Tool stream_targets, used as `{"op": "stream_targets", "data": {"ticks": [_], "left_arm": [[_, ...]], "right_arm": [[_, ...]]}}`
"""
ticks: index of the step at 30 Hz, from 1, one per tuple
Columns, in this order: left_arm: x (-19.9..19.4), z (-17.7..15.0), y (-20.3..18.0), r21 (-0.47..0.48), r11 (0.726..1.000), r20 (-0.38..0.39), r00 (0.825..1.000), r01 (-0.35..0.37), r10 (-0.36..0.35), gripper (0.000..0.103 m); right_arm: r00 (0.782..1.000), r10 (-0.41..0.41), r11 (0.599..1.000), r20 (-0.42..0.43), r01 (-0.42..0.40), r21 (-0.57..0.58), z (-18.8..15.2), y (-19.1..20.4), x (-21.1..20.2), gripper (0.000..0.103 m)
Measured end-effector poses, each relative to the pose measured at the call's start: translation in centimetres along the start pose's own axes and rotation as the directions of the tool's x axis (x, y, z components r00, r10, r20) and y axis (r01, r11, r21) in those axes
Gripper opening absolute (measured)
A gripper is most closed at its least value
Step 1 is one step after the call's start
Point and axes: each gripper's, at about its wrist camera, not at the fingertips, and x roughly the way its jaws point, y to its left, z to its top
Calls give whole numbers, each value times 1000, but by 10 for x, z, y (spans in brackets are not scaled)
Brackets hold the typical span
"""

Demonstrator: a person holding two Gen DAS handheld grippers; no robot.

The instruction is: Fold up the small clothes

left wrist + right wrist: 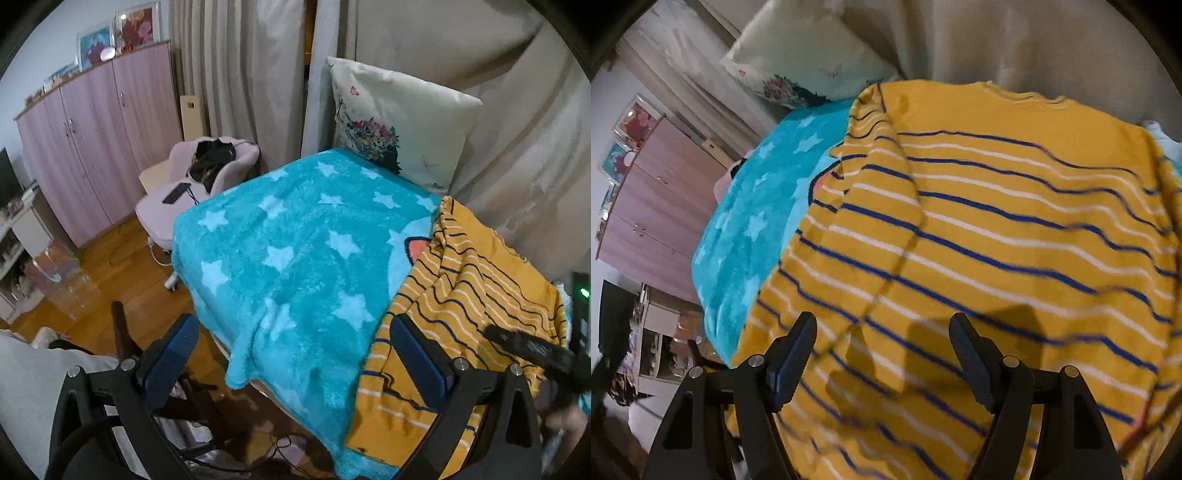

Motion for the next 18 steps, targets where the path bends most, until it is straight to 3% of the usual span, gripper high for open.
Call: {"op": "stream_targets", "data": {"ticks": [7,10,18], "left_arm": [[40,25,28,-26,998,-47,997,54,-55,103],[52,37,39,-47,996,-49,996,72,-75,103],[63,59,71,-68,994,-25,996,87,-89,103]], "right_arm": [[986,-163,987,-43,163,2,27,23,57,76],[981,-188,982,-39,187,-28,29,35,57,12],[991,-121,991,-49,119,-56,60,90,62,7]]}}
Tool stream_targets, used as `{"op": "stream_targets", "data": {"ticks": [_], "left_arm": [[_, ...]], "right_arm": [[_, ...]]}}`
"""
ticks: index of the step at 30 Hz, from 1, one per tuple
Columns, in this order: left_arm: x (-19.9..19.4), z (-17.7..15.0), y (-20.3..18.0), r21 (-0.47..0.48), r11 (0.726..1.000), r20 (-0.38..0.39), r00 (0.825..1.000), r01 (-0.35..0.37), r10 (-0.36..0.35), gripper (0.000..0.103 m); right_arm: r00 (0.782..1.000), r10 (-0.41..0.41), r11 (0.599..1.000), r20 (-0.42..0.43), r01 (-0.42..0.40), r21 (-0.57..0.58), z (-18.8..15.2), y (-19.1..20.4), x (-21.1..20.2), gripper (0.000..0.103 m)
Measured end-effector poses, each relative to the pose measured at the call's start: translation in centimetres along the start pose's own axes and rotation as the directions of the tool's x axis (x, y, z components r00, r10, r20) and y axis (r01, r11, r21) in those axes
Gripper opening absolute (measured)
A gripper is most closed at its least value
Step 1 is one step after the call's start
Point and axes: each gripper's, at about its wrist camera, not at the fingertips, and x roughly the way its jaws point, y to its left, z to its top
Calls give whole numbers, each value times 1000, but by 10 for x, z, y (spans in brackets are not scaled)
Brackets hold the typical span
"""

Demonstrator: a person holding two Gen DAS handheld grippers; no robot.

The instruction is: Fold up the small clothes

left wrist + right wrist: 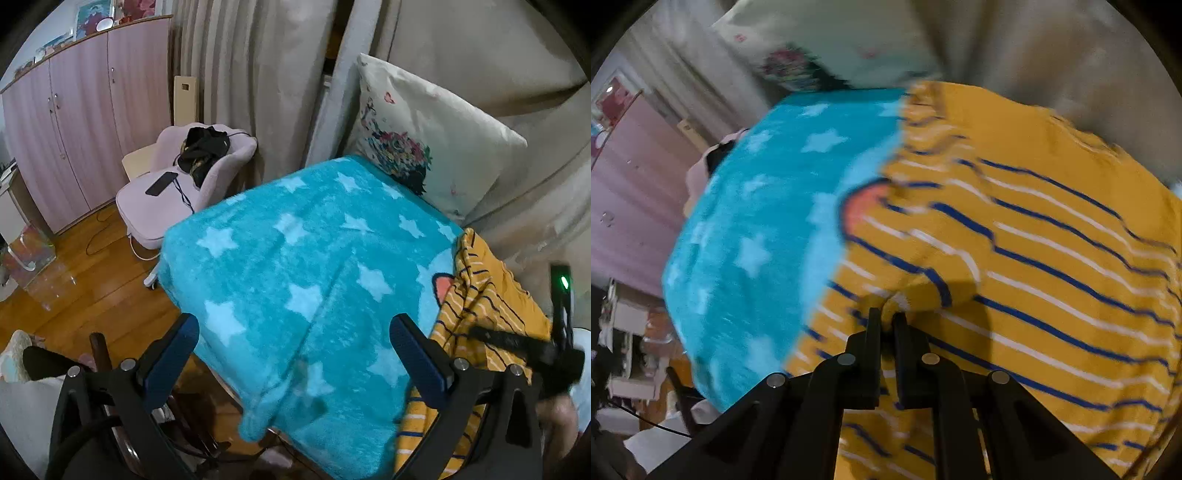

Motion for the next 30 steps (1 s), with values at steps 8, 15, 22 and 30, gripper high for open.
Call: {"op": "stream_targets", "data": {"ticks": [8,15,22,30], "left_arm": [[-6,0,27,22,998,-2,998,-62,62,103],[4,-6,12,82,997,-33,999,-7,10,103],[11,-23,-44,151,981,-90,990,120,-107,103],[-11,-52,-110,226,958,-101,983,174,-155,103]], "right_arm": [[985,154,983,-83,-161,-87,54,112,64,7],[977,187,962,-103,-203,-180,38,149,60,40],[997,78,996,-15,-78,-49,-13,36,2,41],[973,-200,913,115,143,381,-120,-191,-124,47]]}}
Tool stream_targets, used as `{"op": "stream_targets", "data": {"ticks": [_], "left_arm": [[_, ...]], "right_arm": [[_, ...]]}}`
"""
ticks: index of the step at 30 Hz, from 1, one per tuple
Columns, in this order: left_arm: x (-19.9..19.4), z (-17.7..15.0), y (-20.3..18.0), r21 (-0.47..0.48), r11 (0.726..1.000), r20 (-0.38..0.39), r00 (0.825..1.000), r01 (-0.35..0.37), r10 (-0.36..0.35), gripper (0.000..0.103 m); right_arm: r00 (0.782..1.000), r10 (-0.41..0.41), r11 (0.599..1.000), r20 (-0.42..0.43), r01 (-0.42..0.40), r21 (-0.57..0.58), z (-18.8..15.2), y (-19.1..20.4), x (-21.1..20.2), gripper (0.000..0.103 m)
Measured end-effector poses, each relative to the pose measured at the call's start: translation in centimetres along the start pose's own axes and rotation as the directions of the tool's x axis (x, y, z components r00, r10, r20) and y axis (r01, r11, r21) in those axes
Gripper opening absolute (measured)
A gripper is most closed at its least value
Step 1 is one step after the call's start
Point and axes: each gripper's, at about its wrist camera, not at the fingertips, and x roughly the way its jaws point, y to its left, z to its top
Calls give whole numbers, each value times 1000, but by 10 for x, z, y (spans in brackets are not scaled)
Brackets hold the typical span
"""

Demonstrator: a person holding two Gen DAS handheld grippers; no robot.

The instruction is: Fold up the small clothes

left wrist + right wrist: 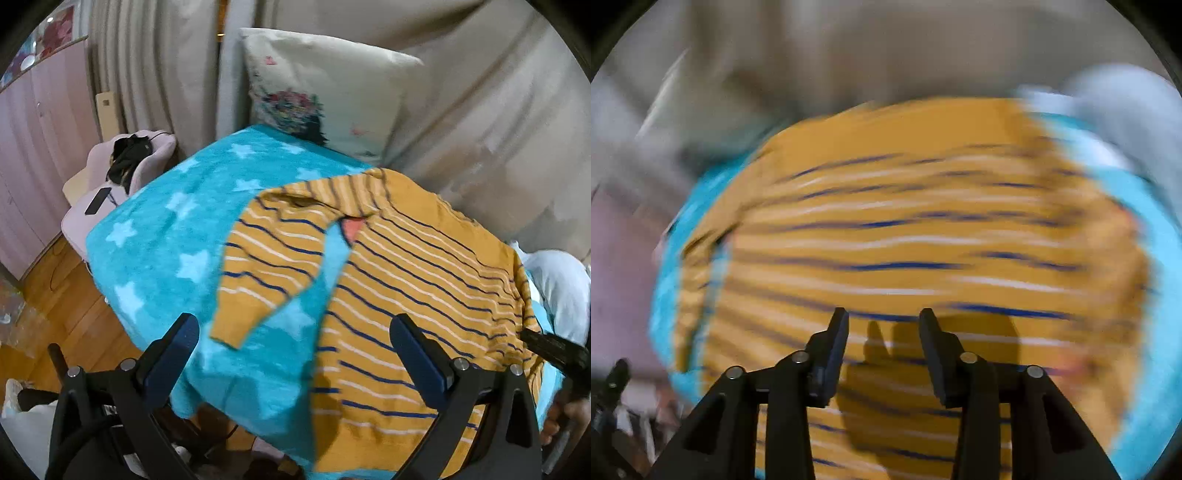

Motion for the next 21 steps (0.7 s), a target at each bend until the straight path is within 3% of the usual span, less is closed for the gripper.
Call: {"op": "stream_targets", "data": {"ticks": [3,6,8,13,18,19,20,21], "left_arm": [[3,-9,-22,12,1000,-27,1000,14,-13,103],[5,-20,-48,35,999,-62,998,33,-31,103],[5,-25,-62,48,998,-75,997,41,-37,103],[-1,-35,-99,99,993,-83,995,66,-58,103],[-7,-44,-121,149,987,-82,996,59,-48,103],[-8,-44,-124,152,987,-81,996,58,-46,103],[-9,-44,-126,155,986,-78,996,56,-44,103],[-11,-44,-128,158,986,-73,997,51,-40,103]], "right_arm": [[990,-134,988,45,129,90,-15,-75,-30,53],[989,-145,980,19,141,139,-39,-116,-43,54],[994,-113,987,7,111,119,-53,-117,-47,55],[998,-47,996,-34,44,-78,-87,-86,-31,62],[999,-7,997,-43,4,-72,-103,-86,-6,61],[1000,-1,998,-27,0,-69,-102,-87,-6,42],[1000,9,997,-27,-11,-70,-101,-87,-7,5],[999,21,997,-44,-24,-70,-97,-89,-8,4]]}}
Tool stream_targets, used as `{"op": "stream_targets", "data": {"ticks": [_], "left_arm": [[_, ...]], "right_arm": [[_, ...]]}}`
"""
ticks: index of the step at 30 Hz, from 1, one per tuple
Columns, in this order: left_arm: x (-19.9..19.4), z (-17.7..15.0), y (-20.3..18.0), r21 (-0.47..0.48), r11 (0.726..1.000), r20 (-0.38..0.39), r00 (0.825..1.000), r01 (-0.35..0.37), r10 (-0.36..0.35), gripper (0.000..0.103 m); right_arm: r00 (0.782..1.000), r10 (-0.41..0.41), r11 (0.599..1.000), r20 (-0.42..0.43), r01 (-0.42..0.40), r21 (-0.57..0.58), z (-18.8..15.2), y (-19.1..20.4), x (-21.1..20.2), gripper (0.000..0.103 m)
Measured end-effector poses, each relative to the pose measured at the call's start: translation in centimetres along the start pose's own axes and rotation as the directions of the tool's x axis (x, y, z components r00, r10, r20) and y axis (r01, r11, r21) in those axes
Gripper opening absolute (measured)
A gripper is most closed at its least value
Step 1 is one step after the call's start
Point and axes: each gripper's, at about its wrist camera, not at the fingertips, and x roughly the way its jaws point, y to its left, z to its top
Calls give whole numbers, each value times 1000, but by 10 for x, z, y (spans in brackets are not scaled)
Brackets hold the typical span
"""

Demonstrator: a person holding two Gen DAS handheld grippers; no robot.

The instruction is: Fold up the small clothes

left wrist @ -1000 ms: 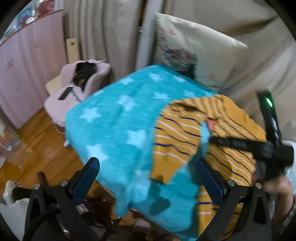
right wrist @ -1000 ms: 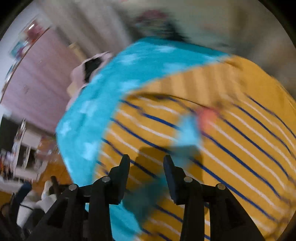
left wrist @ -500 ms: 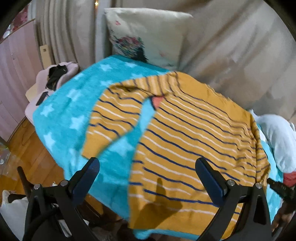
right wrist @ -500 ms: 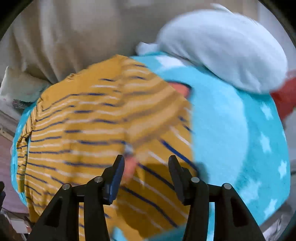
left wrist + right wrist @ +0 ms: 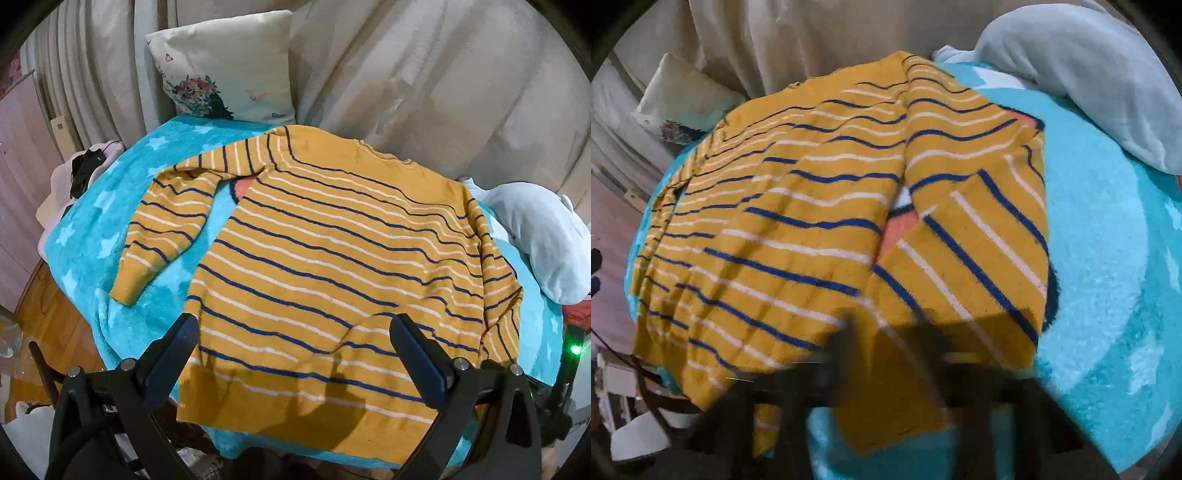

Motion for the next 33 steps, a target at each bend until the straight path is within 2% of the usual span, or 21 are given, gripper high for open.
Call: {"op": "stream_targets", "data": {"ticks": [2,4,7,9,12,13,14,16,17,18,19,20,21,22,24,28,29,30,31,33], "left_arm": [[-3,2,-2,1,1000,11,1000,-7,7,103],[-8,3,-4,0,1000,27,1000,-14,14,103],[-12,4,-6,3,1000,39,999,-20,20,103],[-12,4,-9,11,1000,39,999,-22,22,103],[-11,3,-12,20,999,32,999,-25,24,103],[-10,2,-13,21,999,28,999,-25,25,103],[-10,2,-14,21,999,25,999,-25,24,103],[-9,2,-15,19,999,19,999,-27,26,103],[-9,2,-15,20,999,20,999,-28,28,103],[-9,2,-15,21,999,22,999,-28,28,103],[-9,2,-16,22,999,25,999,-29,28,103],[-8,2,-16,21,999,24,999,-29,28,103],[-8,2,-16,21,999,21,999,-29,28,103],[-7,2,-18,22,999,13,999,-30,30,103],[-5,1,-22,32,999,2,1000,-27,27,103],[-4,0,-38,82,996,-2,1000,-16,16,103],[-4,0,-41,91,996,0,1000,-14,14,103],[-5,0,-43,97,995,3,1000,-12,11,103],[-5,1,-44,100,995,6,1000,-11,11,103],[-5,2,-45,95,995,12,1000,-11,10,103]], "right_arm": [[1000,12,999,27,-13,30,4,-12,-12,4],[997,-27,996,71,21,84,8,-35,-31,4],[975,-174,967,141,142,212,14,-93,-68,3],[938,-308,918,162,247,310,17,-137,-92,2],[852,-507,804,133,411,430,16,-194,-117,1],[835,-537,776,119,433,459,15,-208,-122,1],[832,-544,761,108,436,480,13,-216,-124,1],[850,-515,757,107,393,521,5,-228,-129,2],[870,-477,769,121,347,537,0,-232,-131,4],[900,-415,790,136,281,545,-6,-231,-130,8],[933,-329,814,149,200,545,-12,-228,-126,30],[955,-248,830,160,125,543,-18,-224,-122,60],[970,-172,841,174,53,539,-25,-218,-117,68],[974,-137,847,180,21,532,-27,-214,-112,71],[980,-112,857,162,13,515,-33,-205,-96,71],[987,-117,844,107,42,535,-39,-192,-61,71],[983,-143,849,115,62,525,-37,-188,-58,63],[978,-165,858,129,78,507,-35,-182,-59,46],[979,-144,867,143,55,496,-34,-177,-61,11],[983,-74,865,167,-21,502,-30,-178,-67,9]]}}
